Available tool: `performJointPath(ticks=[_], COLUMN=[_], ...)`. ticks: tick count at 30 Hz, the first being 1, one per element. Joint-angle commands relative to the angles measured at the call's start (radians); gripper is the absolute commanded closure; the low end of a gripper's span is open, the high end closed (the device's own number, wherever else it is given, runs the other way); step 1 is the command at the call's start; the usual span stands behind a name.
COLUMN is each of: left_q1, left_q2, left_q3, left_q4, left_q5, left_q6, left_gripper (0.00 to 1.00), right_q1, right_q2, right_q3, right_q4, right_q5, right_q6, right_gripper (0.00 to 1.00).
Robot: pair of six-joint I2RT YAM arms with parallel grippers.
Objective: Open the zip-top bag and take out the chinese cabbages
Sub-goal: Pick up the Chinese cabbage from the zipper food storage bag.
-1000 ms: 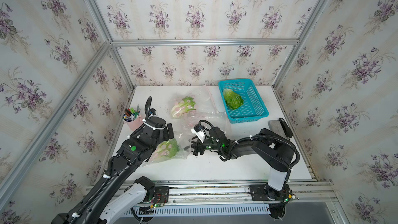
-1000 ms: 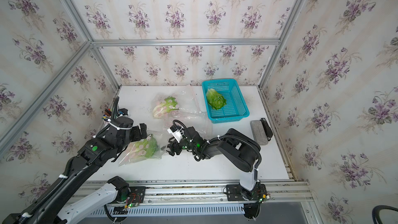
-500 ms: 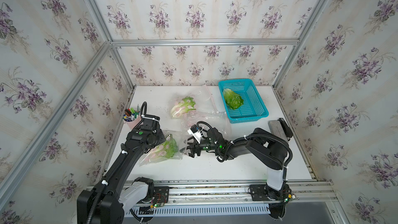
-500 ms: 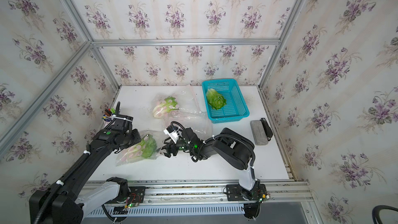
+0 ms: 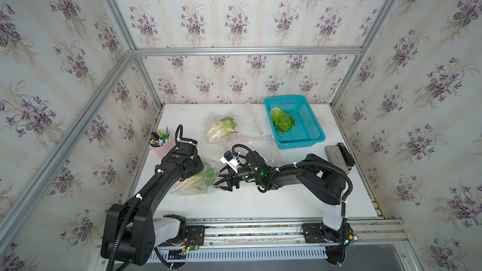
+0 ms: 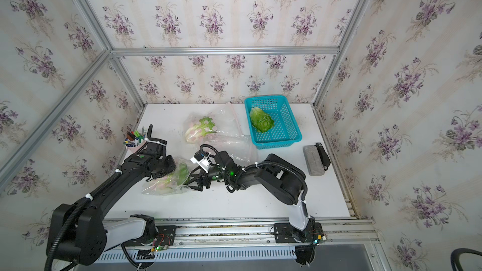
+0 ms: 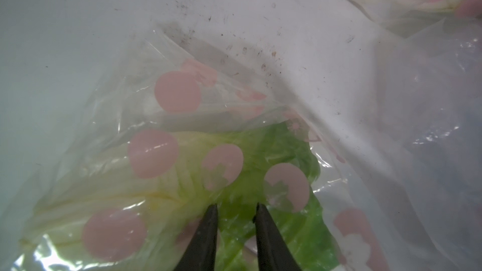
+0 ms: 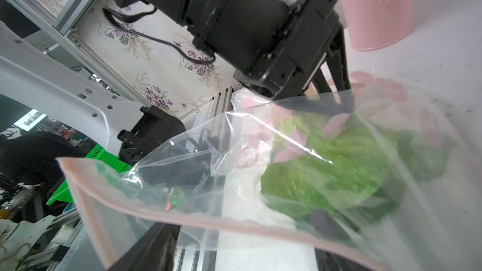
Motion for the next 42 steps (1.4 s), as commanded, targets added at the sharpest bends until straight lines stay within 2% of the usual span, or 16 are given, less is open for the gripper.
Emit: performJointPath(ticks=[1,5,10,15,31,34,37,42], left_q1=[0.001,0.001,0.001,0.001,0.001,0.001,0.002,0.001], left_q2=[-0.002,-0.014,-0.008,-0.007,-0.058,-0.061,-0.06,-0.064], left_q3=[-0.019,-0.027,-0.026,-0.034,-0.079,-0.088,-0.091,-0.092], left_q4=[-0.011,-0.01,-0.007,0.007,0.021,0.028,0.034,0.041], left_q5=[0.025,0.025,0.028,0.043,0.046,0.052,0.058,0.067], left_q6=[-0.027,-0.02,-0.013,-0.023,-0.044,-0.047,-0.05,-0.048], left_gripper=[0.73,0.73,0.73,0.73,0.74,0.74,0.76,0.8], right_q1=[0.0,0.002,0.001,0.003,0.02,0.022,0.026,0.039], right_q2=[0.054,0.073,0.057,0.108,0.235,0.26,0.281,0.298], right_q3=[0.008,0.005,-0.004,0.071,0.201,0.222,0.243,0.255], right_q4=[0.066,-0.009,-0.017,-0.068,-0.069,-0.05,-0.03,-0.012], right_q5=[0.037,0.18,0.233,0.188,0.094,0.068,0.044,0.045], right_q6=[0.084,0.04,0.0,0.011,0.115,0.135,0.16,0.18], right_gripper=[0.28,0.27,0.23,0.22,0.29,0.33,0.42,0.65])
